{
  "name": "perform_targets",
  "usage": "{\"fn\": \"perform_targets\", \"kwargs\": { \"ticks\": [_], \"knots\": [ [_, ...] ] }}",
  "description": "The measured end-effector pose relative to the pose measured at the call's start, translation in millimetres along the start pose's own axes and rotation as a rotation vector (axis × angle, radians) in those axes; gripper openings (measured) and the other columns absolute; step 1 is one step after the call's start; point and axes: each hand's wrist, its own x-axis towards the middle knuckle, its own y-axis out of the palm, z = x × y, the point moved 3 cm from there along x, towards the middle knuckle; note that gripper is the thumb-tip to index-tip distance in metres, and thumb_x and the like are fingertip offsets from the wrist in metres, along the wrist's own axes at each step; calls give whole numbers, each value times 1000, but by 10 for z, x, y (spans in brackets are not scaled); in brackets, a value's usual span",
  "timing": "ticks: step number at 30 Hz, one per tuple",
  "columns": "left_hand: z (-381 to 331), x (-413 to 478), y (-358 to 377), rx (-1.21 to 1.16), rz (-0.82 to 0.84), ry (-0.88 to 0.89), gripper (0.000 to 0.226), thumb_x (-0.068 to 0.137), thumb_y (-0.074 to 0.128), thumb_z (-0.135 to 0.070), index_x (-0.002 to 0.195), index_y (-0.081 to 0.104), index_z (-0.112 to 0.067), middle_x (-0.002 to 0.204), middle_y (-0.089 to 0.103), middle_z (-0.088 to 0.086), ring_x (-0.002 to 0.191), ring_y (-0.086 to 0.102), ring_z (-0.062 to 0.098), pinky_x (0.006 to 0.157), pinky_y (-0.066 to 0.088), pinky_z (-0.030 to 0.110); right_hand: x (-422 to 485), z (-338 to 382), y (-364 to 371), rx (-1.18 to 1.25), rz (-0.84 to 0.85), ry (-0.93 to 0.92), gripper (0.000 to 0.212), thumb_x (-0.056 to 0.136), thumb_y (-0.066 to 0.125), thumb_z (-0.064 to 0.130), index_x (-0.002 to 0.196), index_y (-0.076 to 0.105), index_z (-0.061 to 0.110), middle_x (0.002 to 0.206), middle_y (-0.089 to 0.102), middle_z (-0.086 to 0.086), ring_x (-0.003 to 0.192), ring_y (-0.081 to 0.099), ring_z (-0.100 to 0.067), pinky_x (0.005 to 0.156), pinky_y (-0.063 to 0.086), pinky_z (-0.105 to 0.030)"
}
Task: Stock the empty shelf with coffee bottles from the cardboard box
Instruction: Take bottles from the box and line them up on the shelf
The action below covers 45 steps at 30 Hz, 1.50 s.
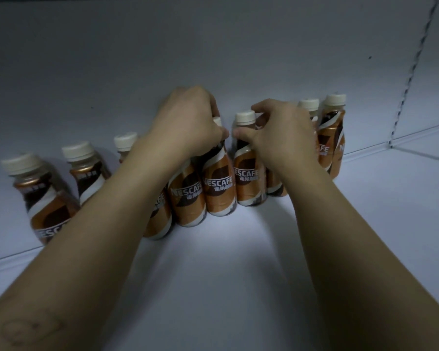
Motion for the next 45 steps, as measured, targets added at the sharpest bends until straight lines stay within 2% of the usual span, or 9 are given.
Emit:
{"fn": "perform_targets", "kwargs": {
  "ticks": [3, 10, 20, 23, 28, 32, 37, 39, 45],
  "knots": [
    [11, 5, 5, -12, 13, -13, 31, 76, 75, -36, 100, 68, -18, 92, 67, 4, 78, 62, 20, 66, 53, 33, 26, -17, 27, 22, 15, 28, 51, 78, 75, 40, 122, 63, 19, 110, 71, -2, 99, 65, -16, 79, 49, -29],
    [-7, -16, 5, 1, -18, -25, 35, 75, 76, -40, 98, 68, -14, 90, 66, 4, 78, 61, 21, 66, 52, 34, 55, -87, 24, 155, 69, 58, 42, 79, 76, 28, 118, 65, 18, 100, 69, 5, 85, 60, -6, 68, 42, -14],
    [-13, -20, 24, 11, 4, -52, 39, 76, 74, -41, 104, 65, -15, 93, 62, 3, 80, 58, 20, 65, 48, 33, 48, -116, 12, 181, 33, 66, 36, 81, 74, 18, 115, 64, 18, 101, 71, 1, 92, 65, -9, 82, 52, -27],
    [-17, -25, 18, 7, -8, -50, 39, 75, 75, -42, 102, 65, -14, 92, 62, 4, 79, 57, 19, 64, 46, 32, 45, -111, 2, 160, 47, 48, 38, 81, 74, 21, 117, 64, 16, 106, 72, -1, 94, 65, -10, 85, 53, -28],
    [-19, -11, 5, 22, 14, -38, 50, 72, 73, -51, 101, 65, -12, 92, 64, 6, 80, 59, 20, 65, 47, 33, 3, -34, 29, 78, 36, -21, 56, 74, 74, 47, 119, 63, 15, 108, 71, -1, 96, 65, -13, 78, 47, -24],
    [-5, -17, -9, 30, -15, -31, 49, 73, 73, -50, 103, 67, -12, 95, 65, 7, 80, 58, 21, 64, 46, 33, 26, -41, 49, 58, -8, 4, 44, 78, 75, 40, 115, 66, 17, 103, 72, -1, 91, 64, -13, 73, 45, -24],
    [4, -23, -3, 31, -16, -16, 48, 74, 73, -48, 104, 67, -12, 95, 65, 6, 80, 58, 20, 64, 45, 33, 49, -100, 61, 148, 28, 23, 40, 79, 75, 35, 114, 68, 19, 101, 72, 3, 84, 60, -4, 64, 39, -10],
    [7, -20, 2, 37, -13, -12, 48, 74, 73, -48, 105, 67, -12, 96, 65, 7, 81, 58, 21, 67, 48, 35, 58, -117, 61, 174, 30, 21, 39, 78, 75, 34, 115, 68, 20, 100, 72, 5, 84, 61, -3, 64, 39, -9],
    [24, -12, 9, 50, 24, 6, 48, 75, 72, -48, 108, 63, -14, 97, 63, 5, 84, 57, 20, 68, 46, 34, 55, -129, 84, 193, 34, 16, 38, 80, 74, 29, 116, 67, 19, 102, 71, 5, 82, 59, 0, 62, 36, -7]
  ]
}}
